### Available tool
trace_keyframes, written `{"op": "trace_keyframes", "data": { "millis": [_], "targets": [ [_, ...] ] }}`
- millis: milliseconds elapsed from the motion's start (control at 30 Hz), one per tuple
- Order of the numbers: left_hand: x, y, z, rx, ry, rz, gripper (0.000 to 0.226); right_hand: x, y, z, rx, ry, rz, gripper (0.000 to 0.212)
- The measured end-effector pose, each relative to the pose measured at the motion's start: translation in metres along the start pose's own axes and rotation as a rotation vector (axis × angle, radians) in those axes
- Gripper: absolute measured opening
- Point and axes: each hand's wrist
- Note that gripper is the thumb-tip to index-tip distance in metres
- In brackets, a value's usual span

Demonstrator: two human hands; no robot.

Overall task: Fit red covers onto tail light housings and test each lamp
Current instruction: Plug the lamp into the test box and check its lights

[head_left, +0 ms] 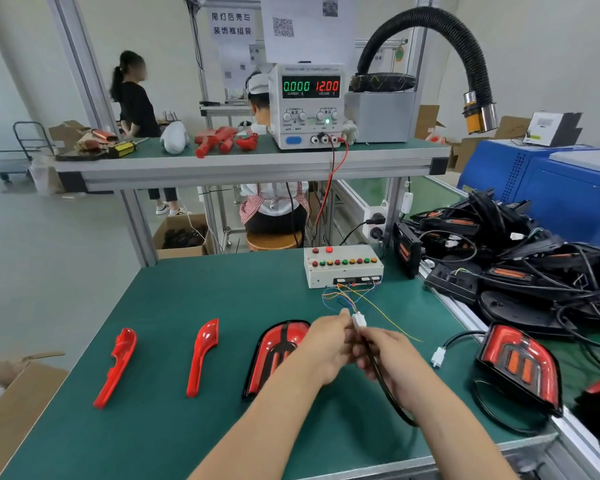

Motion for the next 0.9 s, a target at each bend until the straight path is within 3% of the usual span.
{"op": "trace_keyframes", "data": {
  "millis": [267,467,700,800,900],
  "targets": [
    [0.004,0.015,-0.009,0.266,-0.224,-0.090,0.039,0.001,0.007,-0.002,-0.112,0.080,0.063,0.026],
    [0.003,0.011,-0.008,0.339,-0.320,-0.053,0.031,-0.004,0.012,0.008,-0.043,0.033,0.140,0.045],
    [-0.004,0.012,-0.013,0.408,-0.364,0.013,0.035,-0.004,0.020,0.015,-0.120,0.045,0.203,0.041],
    [-0.006,0.012,-0.015,0.422,-0.377,0.005,0.037,0.002,0.021,0.015,-0.108,0.036,0.234,0.029],
    [-0.006,0.012,-0.013,0.426,-0.389,-0.008,0.041,0.007,0.020,0.012,-0.055,-0.016,0.229,0.037]
  ]
}}
Point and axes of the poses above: each hand's wrist, its own x-axis away from the middle knuckle, its own y-axis out of the palm, z = x × y, and after that the axes turned 14 degrees about z, right-handed
